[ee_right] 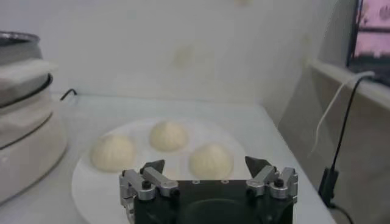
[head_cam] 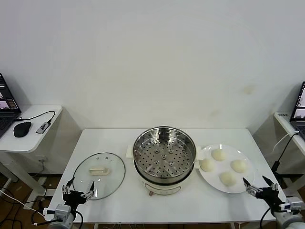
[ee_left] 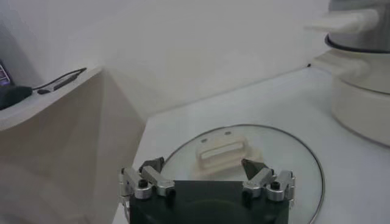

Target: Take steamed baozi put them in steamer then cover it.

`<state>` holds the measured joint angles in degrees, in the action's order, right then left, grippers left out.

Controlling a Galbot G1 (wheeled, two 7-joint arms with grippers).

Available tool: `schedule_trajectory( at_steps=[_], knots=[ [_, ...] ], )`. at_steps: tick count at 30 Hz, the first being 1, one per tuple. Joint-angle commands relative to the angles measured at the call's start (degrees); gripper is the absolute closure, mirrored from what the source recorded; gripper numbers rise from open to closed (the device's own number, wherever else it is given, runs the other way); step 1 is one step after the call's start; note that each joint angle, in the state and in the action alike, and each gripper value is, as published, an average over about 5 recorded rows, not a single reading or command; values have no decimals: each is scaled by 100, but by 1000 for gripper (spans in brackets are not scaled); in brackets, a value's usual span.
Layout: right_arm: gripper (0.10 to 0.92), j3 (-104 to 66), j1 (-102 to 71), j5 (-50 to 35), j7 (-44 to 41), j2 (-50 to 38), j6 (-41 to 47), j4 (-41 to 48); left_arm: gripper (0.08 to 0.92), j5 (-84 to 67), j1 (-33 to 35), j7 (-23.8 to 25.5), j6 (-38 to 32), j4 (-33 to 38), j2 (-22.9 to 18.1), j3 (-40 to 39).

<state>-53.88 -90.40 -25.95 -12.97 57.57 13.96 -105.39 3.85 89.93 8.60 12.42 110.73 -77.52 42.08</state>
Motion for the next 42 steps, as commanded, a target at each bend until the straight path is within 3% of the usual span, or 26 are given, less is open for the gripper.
schedule_trajectory(
  at_steps=[1,12,18,24,31,42],
  knots=[
    [203,-295,714,923,-668,-554,283,-15,177,8,-2,-1,-2,-4,15,7],
    [203,657,2633,3598,-3743,-1811,-253,857,177,118,49,-2,-1,99,-24,-23],
    [203,2421,4422,4400,-4866,-2474,-647,1566,177,155,148,12,-6,220,-81,-31],
    [203,4891,6483,4545,-5312,-2767,-950,2319,177,178,234,26,-7,347,-126,-11],
    [203,6982,8156,4610,-5542,-2446,-1076,2940,177,180,345,42,-13,496,-168,44],
    [203,7715,8679,5172,-5522,-1255,-1558,4290,177,182,466,32,-28,529,-228,73]
  ],
)
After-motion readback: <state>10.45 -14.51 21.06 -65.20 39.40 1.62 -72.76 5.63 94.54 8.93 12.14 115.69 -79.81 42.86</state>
